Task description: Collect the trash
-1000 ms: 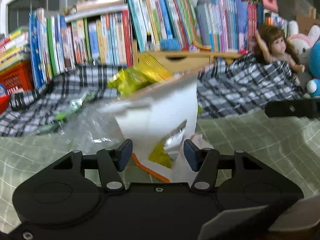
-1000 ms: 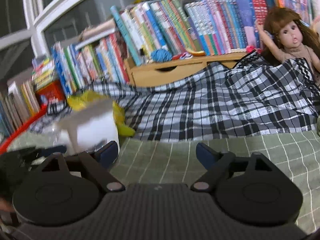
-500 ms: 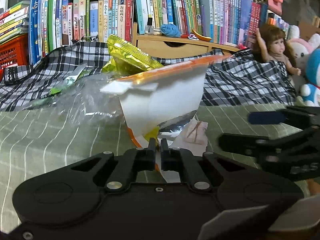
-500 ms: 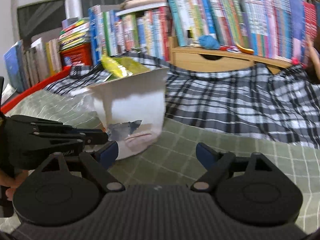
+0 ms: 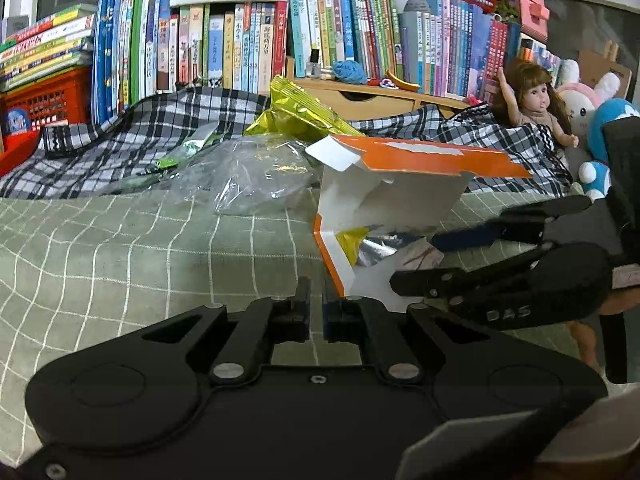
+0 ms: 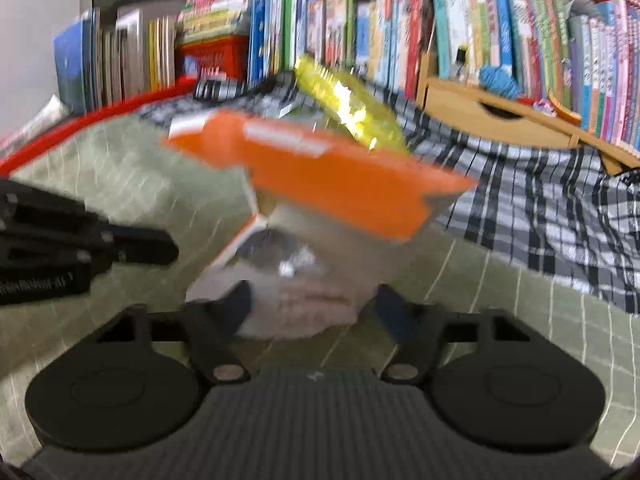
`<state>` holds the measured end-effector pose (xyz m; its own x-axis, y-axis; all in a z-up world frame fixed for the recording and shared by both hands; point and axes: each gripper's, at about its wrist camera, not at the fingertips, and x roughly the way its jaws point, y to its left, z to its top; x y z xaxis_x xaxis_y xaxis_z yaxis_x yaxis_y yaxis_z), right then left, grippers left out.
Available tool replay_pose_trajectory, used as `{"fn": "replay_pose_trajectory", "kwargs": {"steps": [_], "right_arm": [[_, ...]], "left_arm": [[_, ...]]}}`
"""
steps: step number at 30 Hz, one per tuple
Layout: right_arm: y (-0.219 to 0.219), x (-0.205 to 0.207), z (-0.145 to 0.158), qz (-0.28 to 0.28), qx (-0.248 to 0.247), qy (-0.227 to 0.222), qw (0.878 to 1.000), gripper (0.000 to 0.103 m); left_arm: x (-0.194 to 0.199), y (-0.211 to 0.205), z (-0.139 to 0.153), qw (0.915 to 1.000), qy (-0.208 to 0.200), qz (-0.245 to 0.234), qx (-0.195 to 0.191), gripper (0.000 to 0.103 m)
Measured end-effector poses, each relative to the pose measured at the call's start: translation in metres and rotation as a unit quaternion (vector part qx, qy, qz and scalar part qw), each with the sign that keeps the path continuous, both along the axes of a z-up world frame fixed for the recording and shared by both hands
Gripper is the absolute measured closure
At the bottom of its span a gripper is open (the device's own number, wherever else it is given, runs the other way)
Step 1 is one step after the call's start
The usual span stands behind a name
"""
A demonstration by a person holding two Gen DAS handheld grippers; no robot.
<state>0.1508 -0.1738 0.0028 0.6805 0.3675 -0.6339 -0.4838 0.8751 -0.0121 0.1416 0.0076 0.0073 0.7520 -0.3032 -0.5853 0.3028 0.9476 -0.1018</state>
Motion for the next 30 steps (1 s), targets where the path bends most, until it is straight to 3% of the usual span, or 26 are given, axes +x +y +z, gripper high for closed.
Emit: {"fn": "replay_pose_trajectory", "kwargs": {"steps": [2, 5, 7, 9, 11, 19, 22, 24, 27, 30], "right_arm": [[-0.001, -0.003, 0.0, -0.005, 0.008, -0.003, 1.0, 0.055], [-0.004, -0.009, 0.002, -0.009, 0.014, -0.007, 1.0, 0.056], [-0.008, -0.014, 0.003, -0.011, 0.012, -0.015, 1.0, 0.056], [-0.013, -0.019, 0.005, -0.014, 0.013, -0.016, 1.0, 0.056], [-0.019, -0.024, 0.006, -0.019, 0.014, -0.017, 1.0, 0.056], [-0.054, -0.047, 0.004, -0.047, 0.019, -0.016, 0.999, 0.056], [-0.064, -0.052, 0.002, -0.059, 0.026, -0.012, 0.998, 0.055], [-0.068, -0.055, 0.0, -0.064, 0.028, -0.011, 0.997, 0.056], [-0.072, -0.062, 0.0, -0.068, 0.036, -0.012, 0.997, 0.056], [-0.074, -0.07, 0.002, -0.072, 0.048, -0.014, 0.996, 0.056]], "left_arm": [[0.0, -0.001, 0.001, 1.0, -0.002, -0.004, -0.004, 0.093], [0.005, -0.008, 0.006, 0.9995, -0.009, -0.019, -0.023, 0.089], [0.007, -0.017, 0.009, 0.9993, -0.02, -0.029, -0.015, 0.077], [0.011, -0.027, 0.009, 0.9989, -0.034, -0.032, -0.001, 0.058], [0.015, -0.039, 0.007, 0.9983, -0.041, -0.037, 0.016, 0.051], [0.041, -0.079, -0.016, 0.998, -0.024, -0.036, 0.046, 0.044], [0.05, -0.087, -0.024, 0.9983, -0.013, -0.023, 0.053, 0.053], [0.05, -0.086, -0.023, 0.9988, -0.01, -0.021, 0.044, 0.087], [0.047, -0.08, -0.017, 0.9995, 0.011, -0.015, 0.024, 0.097], [0.036, -0.075, -0.011, 0.9995, 0.009, -0.019, 0.023, 0.099]]}}
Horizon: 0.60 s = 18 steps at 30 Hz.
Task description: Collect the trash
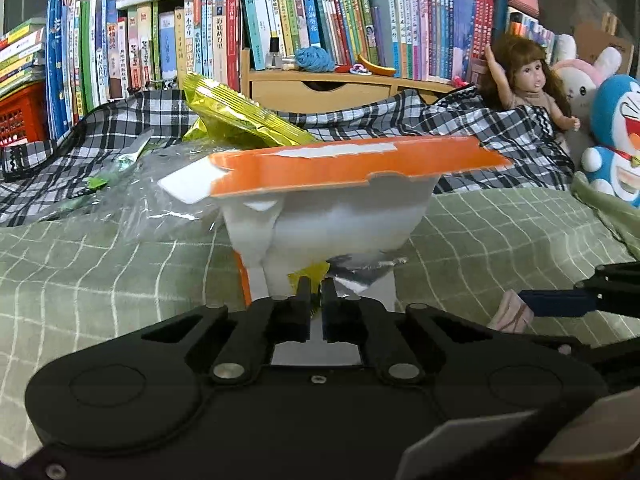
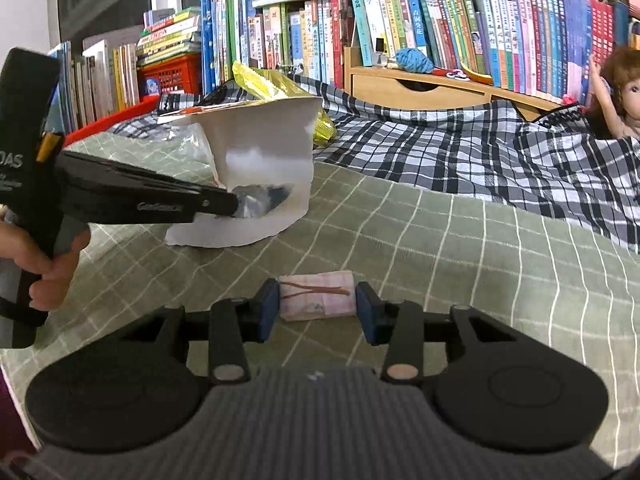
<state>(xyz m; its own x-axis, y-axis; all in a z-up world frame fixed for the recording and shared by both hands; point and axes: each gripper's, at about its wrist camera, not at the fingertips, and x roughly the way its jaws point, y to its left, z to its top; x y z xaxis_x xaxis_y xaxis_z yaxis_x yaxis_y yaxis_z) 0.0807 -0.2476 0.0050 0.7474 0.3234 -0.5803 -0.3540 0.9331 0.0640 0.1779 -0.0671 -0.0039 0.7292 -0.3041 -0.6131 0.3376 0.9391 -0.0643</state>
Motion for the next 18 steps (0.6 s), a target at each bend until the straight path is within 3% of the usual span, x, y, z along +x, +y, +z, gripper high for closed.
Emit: {"fn": "replay_pose_trajectory", "kwargs": {"steps": [10, 13, 14, 16, 17, 18], "right_arm": [[0.004, -0.041, 0.014, 0.005, 0.023, -0.016, 1.0, 0.056], [0.008, -0.052, 0.016, 0.007, 0.015, -0.019, 1.0, 0.055], [0.009, -0.055, 0.017, 0.007, 0.013, -0.021, 1.0, 0.055], [0.009, -0.061, 0.018, 0.006, 0.011, -0.023, 1.0, 0.055], [0.009, -0.063, 0.018, 0.006, 0.009, -0.024, 1.0, 0.055], [0.008, -0.066, 0.018, 0.003, 0.007, -0.025, 1.0, 0.054]], "left_arm": [[-0.068, 0.028, 0.026, 0.9992, -0.016, -0.009, -0.035, 0.099], [-0.086, 0.03, 0.031, 0.9989, -0.025, -0.028, -0.028, 0.096], [-0.089, 0.028, 0.031, 0.9987, -0.033, -0.032, -0.02, 0.092], [-0.089, 0.024, 0.031, 0.9985, -0.046, -0.026, -0.014, 0.071], [-0.086, 0.022, 0.03, 0.9987, -0.046, -0.017, -0.015, 0.041], [-0.081, 0.019, 0.029, 0.9989, -0.041, -0.001, -0.022, 0.023]]}}
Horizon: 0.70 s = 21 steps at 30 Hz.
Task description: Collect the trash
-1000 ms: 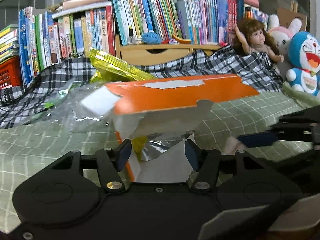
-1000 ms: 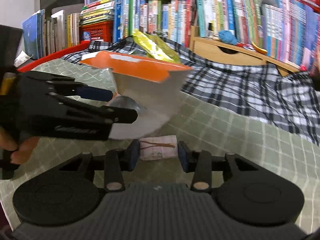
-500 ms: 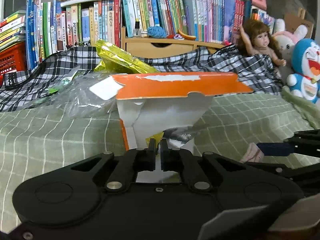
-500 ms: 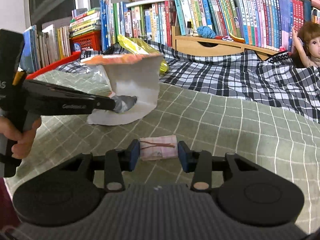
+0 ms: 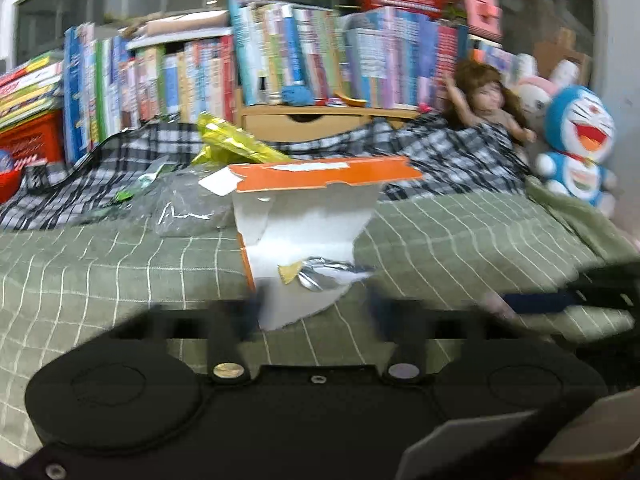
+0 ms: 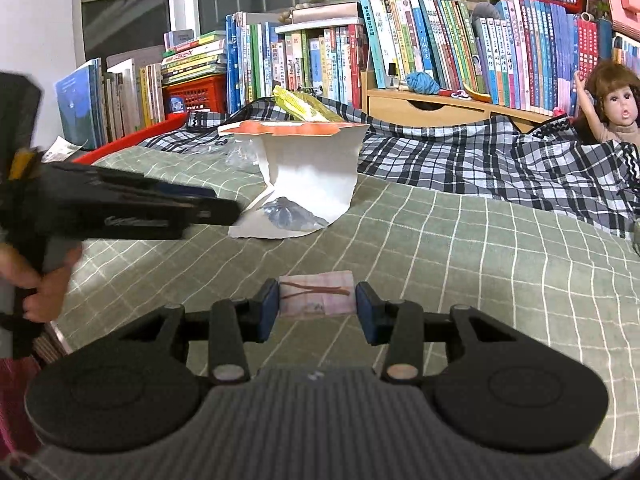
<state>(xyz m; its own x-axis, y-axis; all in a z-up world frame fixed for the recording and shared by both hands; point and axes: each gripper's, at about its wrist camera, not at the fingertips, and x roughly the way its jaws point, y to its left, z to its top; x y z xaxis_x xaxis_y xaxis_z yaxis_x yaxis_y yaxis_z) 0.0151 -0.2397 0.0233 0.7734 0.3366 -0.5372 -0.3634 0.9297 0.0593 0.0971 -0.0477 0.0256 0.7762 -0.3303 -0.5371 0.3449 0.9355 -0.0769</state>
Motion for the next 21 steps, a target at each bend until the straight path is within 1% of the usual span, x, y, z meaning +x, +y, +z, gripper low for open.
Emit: {"fn": "replay_pose_trajectory", "kwargs": {"steps": [1, 3, 5, 6, 8, 10, 12, 13, 14, 15, 17, 18, 19, 21], "right_arm": [[-0.001, -0.001, 0.0, -0.003, -0.002, -0.001, 1.0, 0.054], [-0.006, -0.002, -0.001, -0.009, 0.001, -0.001, 1.0, 0.054], [-0.011, -0.002, -0.002, -0.017, 0.006, 0.0, 1.0, 0.054], [-0.013, -0.001, -0.003, -0.022, 0.006, 0.0, 1.0, 0.054], [-0.017, -0.001, -0.005, -0.027, 0.01, 0.001, 1.0, 0.054], [-0.02, -0.001, -0.008, -0.029, 0.016, 0.003, 0.999, 0.054], [-0.023, -0.002, -0.01, -0.03, 0.015, 0.003, 0.999, 0.054], [-0.023, -0.002, -0.011, -0.029, 0.014, 0.004, 0.999, 0.054], [-0.024, -0.002, -0.011, -0.028, 0.013, 0.004, 1.0, 0.054], [-0.025, -0.003, -0.012, -0.027, 0.012, 0.003, 1.0, 0.054], [-0.025, -0.003, -0.012, -0.025, 0.014, 0.001, 1.0, 0.053], [-0.026, -0.003, -0.012, -0.025, 0.016, 0.001, 1.0, 0.053], [-0.026, -0.004, -0.012, -0.025, 0.018, 0.0, 1.0, 0.053], [-0.027, -0.003, -0.014, -0.026, 0.021, 0.0, 0.999, 0.052]], "left_arm": [[0.006, -0.002, -0.001, 0.9998, 0.007, 0.012, -0.012, 0.019], [0.021, -0.007, -0.003, 0.9983, 0.029, 0.03, -0.041, 0.017], [0.037, -0.014, -0.007, 0.9969, 0.04, 0.05, -0.046, 0.014], [0.044, -0.02, -0.009, 0.9969, 0.039, 0.058, -0.037, 0.013], [0.056, -0.037, -0.016, 0.9972, 0.032, 0.068, 0.0, 0.012], [0.064, -0.051, -0.026, 0.9961, 0.038, 0.071, 0.036, 0.012], [0.068, -0.059, -0.037, 0.9953, 0.052, 0.064, 0.052, 0.012], [0.067, -0.061, -0.041, 0.9951, 0.045, 0.064, 0.06, 0.013], [0.064, -0.063, -0.043, 0.9953, 0.039, 0.062, 0.064, 0.016], [0.062, -0.063, -0.043, 0.9955, 0.037, 0.059, 0.064, 0.025], [0.057, -0.059, -0.04, 0.9967, 0.029, 0.054, 0.052, 0.04], [0.056, -0.056, -0.038, 0.9976, 0.029, 0.049, 0.04, 0.057], [0.055, -0.053, -0.038, 0.998, 0.034, 0.044, 0.031, 0.065], [0.051, -0.048, -0.036, 0.9982, 0.037, 0.041, 0.025, 0.075]]}}
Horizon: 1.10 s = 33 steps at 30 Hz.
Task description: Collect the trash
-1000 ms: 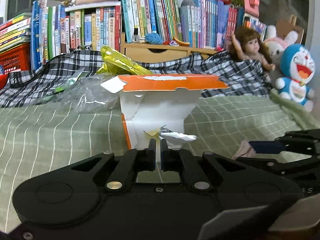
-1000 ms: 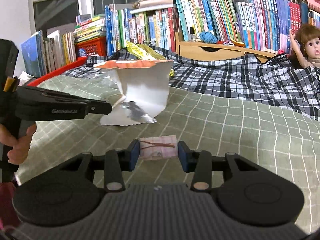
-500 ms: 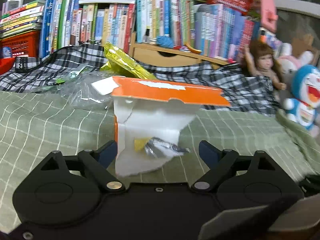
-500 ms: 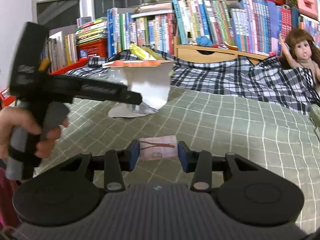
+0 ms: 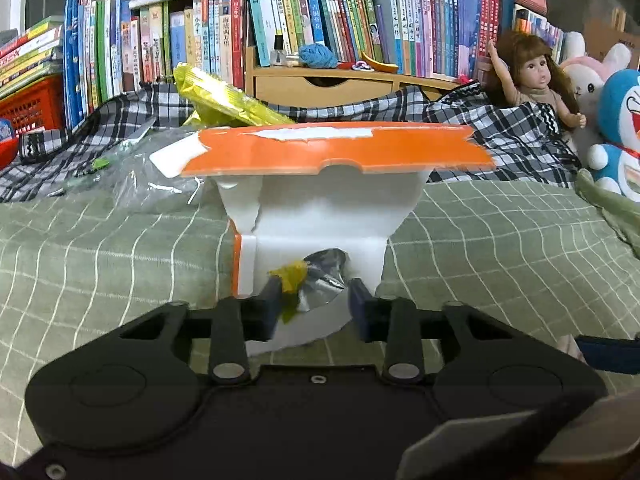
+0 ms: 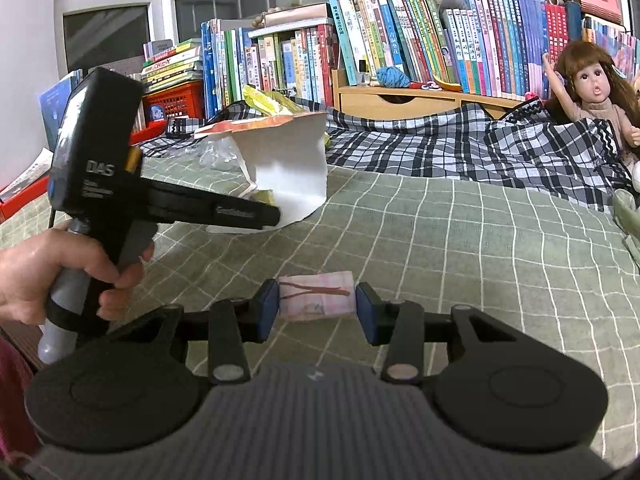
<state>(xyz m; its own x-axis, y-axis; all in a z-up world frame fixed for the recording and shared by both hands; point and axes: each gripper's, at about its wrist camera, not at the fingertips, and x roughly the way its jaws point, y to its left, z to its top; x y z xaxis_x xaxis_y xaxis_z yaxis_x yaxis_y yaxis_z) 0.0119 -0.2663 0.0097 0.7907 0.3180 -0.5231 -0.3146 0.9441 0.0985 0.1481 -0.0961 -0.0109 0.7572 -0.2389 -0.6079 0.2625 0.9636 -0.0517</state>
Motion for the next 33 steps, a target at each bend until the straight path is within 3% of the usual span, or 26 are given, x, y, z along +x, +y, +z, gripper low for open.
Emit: {"fn": "replay_pose_trajectory", "kwargs": {"steps": [3, 7, 10, 11, 13, 14, 15, 22, 25, 27, 33], "right_arm": [[0.001, -0.001, -0.002, -0.001, 0.003, 0.001, 1.0, 0.052], [0.002, -0.004, -0.002, -0.002, 0.005, 0.001, 1.0, 0.052], [0.003, -0.006, -0.001, -0.003, 0.006, -0.001, 1.0, 0.052], [0.003, -0.006, -0.001, -0.002, 0.006, -0.001, 1.0, 0.052], [0.003, -0.007, -0.001, -0.002, 0.005, -0.002, 1.0, 0.052], [0.003, -0.006, -0.001, -0.002, 0.004, -0.003, 1.0, 0.052], [0.003, -0.006, -0.002, -0.003, 0.003, -0.003, 1.0, 0.052], [0.0, -0.003, -0.007, -0.007, 0.007, 0.006, 1.0, 0.052], [-0.001, -0.001, -0.009, -0.007, 0.009, 0.008, 1.0, 0.052], [-0.001, 0.0, -0.009, -0.008, 0.01, 0.01, 1.0, 0.052], [-0.003, 0.002, -0.009, -0.013, 0.019, 0.013, 1.0, 0.052]], "left_arm": [[-0.008, 0.004, 0.001, 1.0, -0.001, -0.007, -0.002, 0.085], [-0.022, 0.01, 0.005, 0.9996, -0.003, -0.022, -0.018, 0.087], [-0.035, 0.012, 0.007, 0.9991, -0.022, -0.034, -0.009, 0.087], [-0.038, 0.011, 0.008, 0.9988, -0.03, -0.038, -0.007, 0.085], [-0.043, 0.01, 0.009, 0.9977, -0.054, -0.04, -0.001, 0.071], [-0.041, 0.009, 0.009, 0.9975, -0.059, -0.038, 0.005, 0.048], [-0.039, 0.006, 0.009, 0.9976, -0.059, -0.035, 0.011, 0.034], [0.005, -0.01, -0.001, 0.9991, -0.004, -0.032, 0.026, 0.033], [0.014, -0.014, -0.003, 0.9994, -0.003, -0.026, 0.025, 0.045], [0.015, -0.019, -0.004, 0.9987, -0.007, -0.034, 0.038, 0.063], [0.004, -0.031, -0.004, 0.9963, -0.008, -0.072, 0.047, 0.097]]}}
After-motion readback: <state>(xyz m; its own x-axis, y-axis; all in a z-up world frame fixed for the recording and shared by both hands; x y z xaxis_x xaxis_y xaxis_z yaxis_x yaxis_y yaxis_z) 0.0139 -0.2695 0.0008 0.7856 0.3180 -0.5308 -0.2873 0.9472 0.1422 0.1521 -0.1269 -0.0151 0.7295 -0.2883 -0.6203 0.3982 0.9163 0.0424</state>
